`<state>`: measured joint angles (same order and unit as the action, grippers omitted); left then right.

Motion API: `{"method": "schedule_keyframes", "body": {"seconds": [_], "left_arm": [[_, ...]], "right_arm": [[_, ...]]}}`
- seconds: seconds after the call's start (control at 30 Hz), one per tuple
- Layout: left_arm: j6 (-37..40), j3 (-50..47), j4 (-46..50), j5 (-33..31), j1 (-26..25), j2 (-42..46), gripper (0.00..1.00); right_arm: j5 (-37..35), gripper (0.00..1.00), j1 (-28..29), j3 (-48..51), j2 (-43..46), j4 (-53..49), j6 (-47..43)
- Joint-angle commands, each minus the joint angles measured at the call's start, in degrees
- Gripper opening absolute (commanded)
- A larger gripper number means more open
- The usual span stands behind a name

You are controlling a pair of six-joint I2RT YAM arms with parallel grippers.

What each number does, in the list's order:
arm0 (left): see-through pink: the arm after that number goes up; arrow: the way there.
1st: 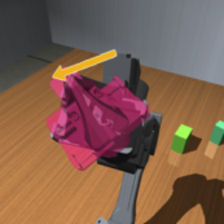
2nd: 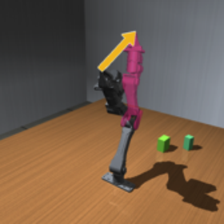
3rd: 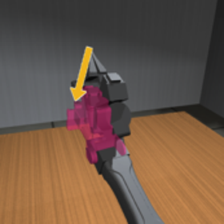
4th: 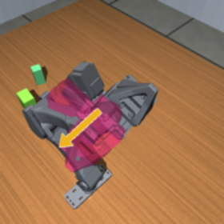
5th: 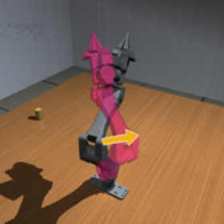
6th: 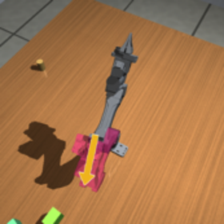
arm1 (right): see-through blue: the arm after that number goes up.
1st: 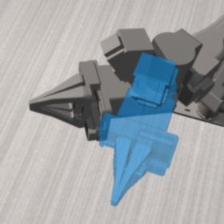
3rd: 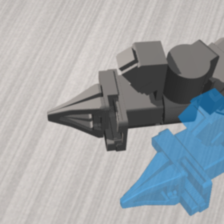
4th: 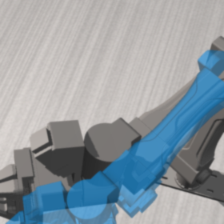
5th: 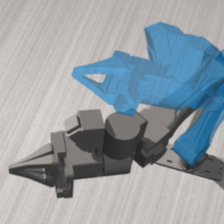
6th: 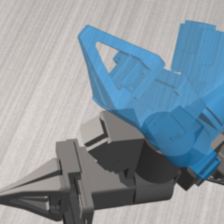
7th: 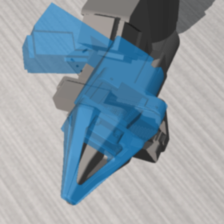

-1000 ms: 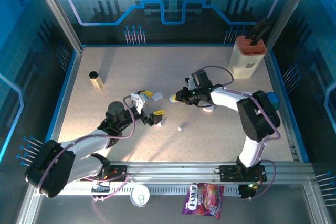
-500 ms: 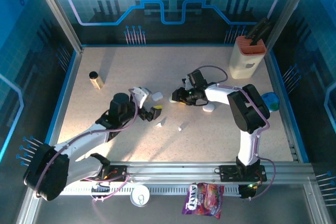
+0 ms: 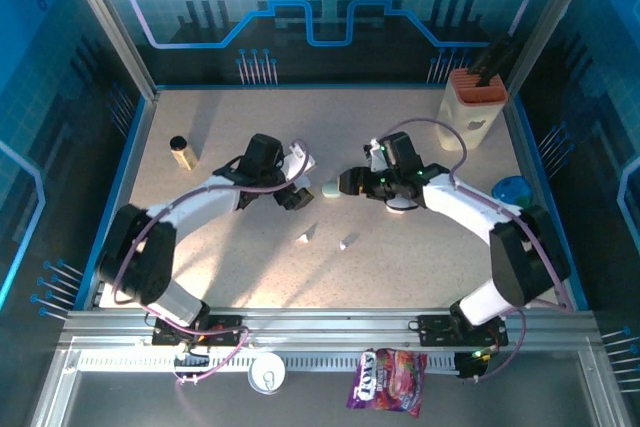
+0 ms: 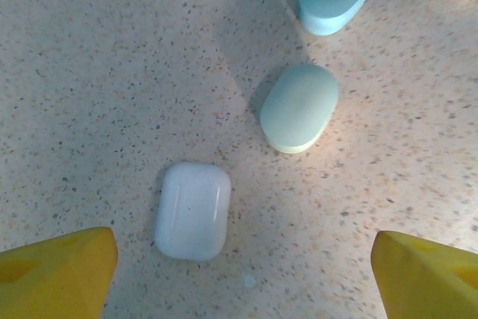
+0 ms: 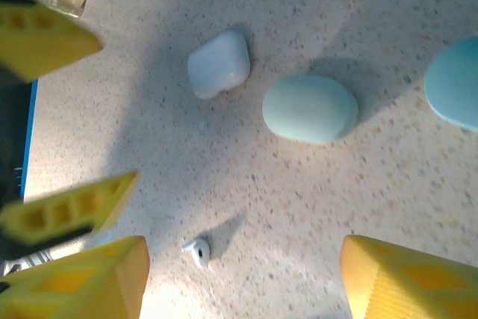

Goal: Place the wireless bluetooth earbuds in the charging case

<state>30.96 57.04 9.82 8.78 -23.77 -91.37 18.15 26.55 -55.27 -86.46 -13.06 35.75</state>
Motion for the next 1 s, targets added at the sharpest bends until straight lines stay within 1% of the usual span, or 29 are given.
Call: {"method": "schedule_keyframes", "body": {"seconds": [0.0, 0.17, 0.33, 0.5, 0.63, 0.7, 0.8, 0.87, 0.9, 0.97], "left_arm": [[3.50, 6.89, 10.76, 0.76, 1.39, -6.17, 0.87], [4.72, 16.01, 17.34, 1.86, 2.23, -15.41, 0.87], [6.43, 23.73, 24.39, 0.42, 2.83, -21.87, 0.88], [8.73, 26.87, 27.22, 0.12, 2.94, -25.80, 0.89], [9.23, 27.59, 27.34, -0.29, 3.03, -27.65, 0.87], [9.45, 27.91, 27.56, -0.73, 3.11, -28.68, 0.84], [8.75, 28.18, 27.97, -0.46, 3.29, -30.03, 0.66], [7.86, 27.77, 27.61, 0.28, 3.29, -30.33, 0.59], [7.91, 27.64, 27.78, 0.40, 3.21, -30.22, 0.54], [7.75, 26.90, 27.48, 0.96, 3.20, -29.43, 0.48]], "right_arm": [[-1.69, 0.69, -0.62, 2.80, 3.42, -3.67, -1.29], [-2.45, 0.71, -1.48, 4.55, 6.17, -4.60, -1.38], [-2.57, 0.73, -2.02, 6.22, 7.13, -5.05, -1.65], [-1.88, 0.74, -2.11, 6.22, 7.17, -4.87, -1.62], [-1.80, 0.74, -2.11, 6.13, 7.10, -4.76, -1.65], [-1.85, 0.74, -2.11, 6.18, 7.10, -4.83, -1.57], [-1.90, 0.73, -2.11, 6.65, 7.45, -4.78, -1.38], [-2.29, 0.72, -2.09, 7.09, 7.83, -4.82, -1.29], [-2.51, 0.72, -2.11, 7.34, 8.04, -4.85, -1.21], [-2.88, 0.71, -2.11, 7.58, 8.41, -5.03, -1.12]]}}
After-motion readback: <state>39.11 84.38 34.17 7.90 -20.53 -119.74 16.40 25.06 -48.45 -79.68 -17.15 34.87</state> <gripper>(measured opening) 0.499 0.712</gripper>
